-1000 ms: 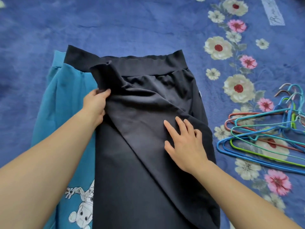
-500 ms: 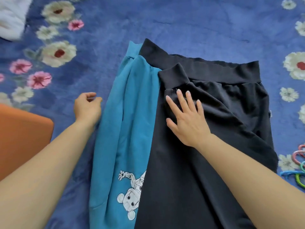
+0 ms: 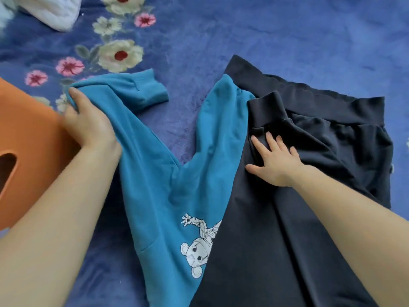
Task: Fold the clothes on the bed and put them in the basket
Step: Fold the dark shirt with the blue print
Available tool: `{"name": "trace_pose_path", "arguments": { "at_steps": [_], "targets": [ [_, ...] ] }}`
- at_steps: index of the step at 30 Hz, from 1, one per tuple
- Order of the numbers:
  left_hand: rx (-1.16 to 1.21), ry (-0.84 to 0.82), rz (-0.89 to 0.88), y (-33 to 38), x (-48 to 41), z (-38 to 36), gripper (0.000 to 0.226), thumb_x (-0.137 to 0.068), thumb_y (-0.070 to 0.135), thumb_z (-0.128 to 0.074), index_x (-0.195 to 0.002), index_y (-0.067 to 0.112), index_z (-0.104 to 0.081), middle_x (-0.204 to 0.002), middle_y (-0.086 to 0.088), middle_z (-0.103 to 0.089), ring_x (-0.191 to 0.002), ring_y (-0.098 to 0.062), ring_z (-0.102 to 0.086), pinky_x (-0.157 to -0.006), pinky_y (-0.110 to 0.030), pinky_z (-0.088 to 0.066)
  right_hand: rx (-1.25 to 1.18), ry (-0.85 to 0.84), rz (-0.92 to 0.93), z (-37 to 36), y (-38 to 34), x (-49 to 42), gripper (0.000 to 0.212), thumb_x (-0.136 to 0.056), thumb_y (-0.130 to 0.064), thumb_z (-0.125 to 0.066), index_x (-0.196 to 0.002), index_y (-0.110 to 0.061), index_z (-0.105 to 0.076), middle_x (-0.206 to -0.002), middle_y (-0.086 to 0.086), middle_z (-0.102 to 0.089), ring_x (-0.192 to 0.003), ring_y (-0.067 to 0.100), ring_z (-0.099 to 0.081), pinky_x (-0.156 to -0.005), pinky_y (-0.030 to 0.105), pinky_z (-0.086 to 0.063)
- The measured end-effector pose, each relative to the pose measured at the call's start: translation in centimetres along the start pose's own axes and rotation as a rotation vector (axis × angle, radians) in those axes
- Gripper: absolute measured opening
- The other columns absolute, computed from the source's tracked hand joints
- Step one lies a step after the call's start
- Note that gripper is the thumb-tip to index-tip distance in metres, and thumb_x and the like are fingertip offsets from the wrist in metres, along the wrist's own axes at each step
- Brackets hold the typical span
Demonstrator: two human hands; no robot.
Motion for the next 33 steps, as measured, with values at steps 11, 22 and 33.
{"name": "trace_pose_path", "arguments": {
  "at_steps": [11,22,33],
  "targets": [
    [-0.196,-1.056,-0.741,3.5,16.4,-0.1,0.024,-0.094,0.032,-0.054,-0.108,0.021,-0.07,-0.097,0.007,-0.068,-0.093,-0.012,-0.06,-0.083,-0.031,-0.049,-1.522,0.142,-0.178,3.9,0.1,3.6,0.043,-0.099,-0.046,-0.044,-0.123,-0.015,-0.062,-0.127,0.01,-0.065,-0.107,0.021,-0.063,-0.084,0.033,-0.05],
    [-1.052,-1.134,-0.765,-10.9,16.7,7.2,0.093,-0.049,0.009,-0.084,-0.131,0.029,-0.046,-0.091,0.002,-0.048,-0.065,-0.02,-0.054,-0.045,-0.027,-0.034,-2.104,0.177,-0.32,1.2,3.5,4.6,0.034,-0.088,-0.03,-0.063,-0.119,-0.016,-0.059,-0.12,0.01,-0.067,-0.105,0.027,-0.068,-0.093,0.041,-0.054],
    [-0.781,-1.341,-1.003,-9.0,18.7,9.9,0.058,-0.071,0.018,-0.047,-0.128,0.015,-0.057,-0.089,0.005,-0.055,-0.072,-0.012,-0.054,-0.057,-0.023,-0.046,-1.863,0.693,-0.575,5.2,7.7,4.0,0.028,-0.057,0.002,-0.06,-0.084,-0.007,-0.06,-0.108,0.014,-0.069,-0.08,0.028,-0.065,-0.077,0.038,-0.056]
  ]
}}
Point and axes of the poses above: each hand's wrist, its own x-axis away from the middle knuckle, its own z-axis out of the back of the hand, y = z × x, the point moved 2 cm from there along -x, towards the middle knuckle
